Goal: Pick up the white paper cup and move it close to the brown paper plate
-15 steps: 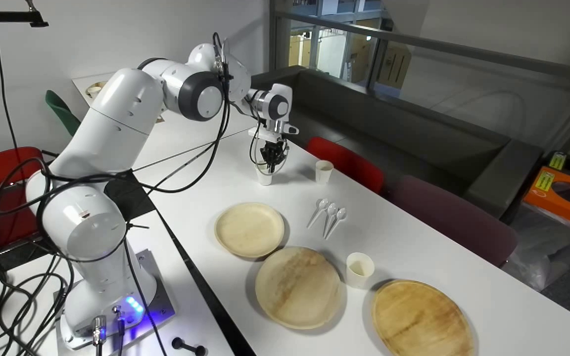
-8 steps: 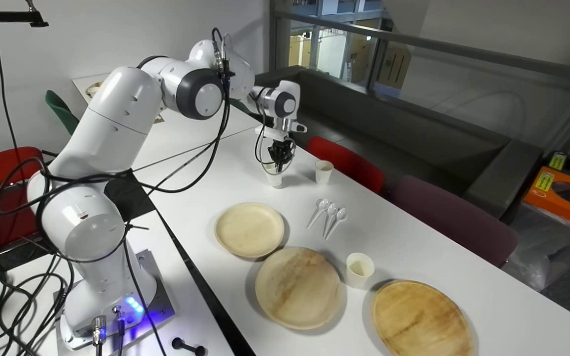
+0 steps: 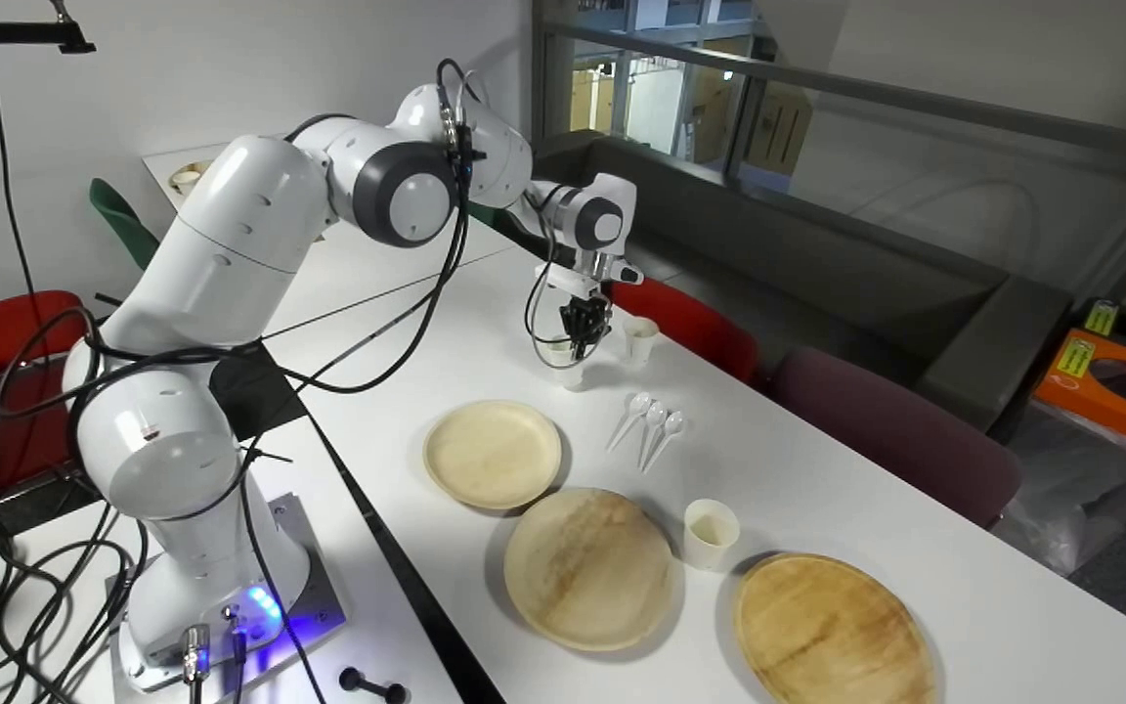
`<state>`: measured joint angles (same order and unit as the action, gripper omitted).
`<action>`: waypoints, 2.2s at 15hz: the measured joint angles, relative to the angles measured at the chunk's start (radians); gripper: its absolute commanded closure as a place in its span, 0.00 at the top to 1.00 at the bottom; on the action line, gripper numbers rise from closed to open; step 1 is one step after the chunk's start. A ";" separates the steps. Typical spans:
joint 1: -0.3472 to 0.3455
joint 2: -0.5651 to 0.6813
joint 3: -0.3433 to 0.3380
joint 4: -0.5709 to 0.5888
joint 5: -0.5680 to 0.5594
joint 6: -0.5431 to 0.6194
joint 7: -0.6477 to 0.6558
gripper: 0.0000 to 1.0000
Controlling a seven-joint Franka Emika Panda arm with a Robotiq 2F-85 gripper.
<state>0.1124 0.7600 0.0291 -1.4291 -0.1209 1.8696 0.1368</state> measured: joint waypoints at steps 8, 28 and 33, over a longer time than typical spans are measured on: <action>-0.088 -0.093 -0.003 -0.157 0.092 0.037 -0.033 0.01; -0.175 -0.209 -0.047 -0.399 0.173 0.154 -0.062 0.81; -0.142 -0.280 -0.024 -0.451 0.171 0.193 -0.091 1.00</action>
<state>-0.0294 0.4795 0.0050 -1.8798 0.0497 2.0631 0.0459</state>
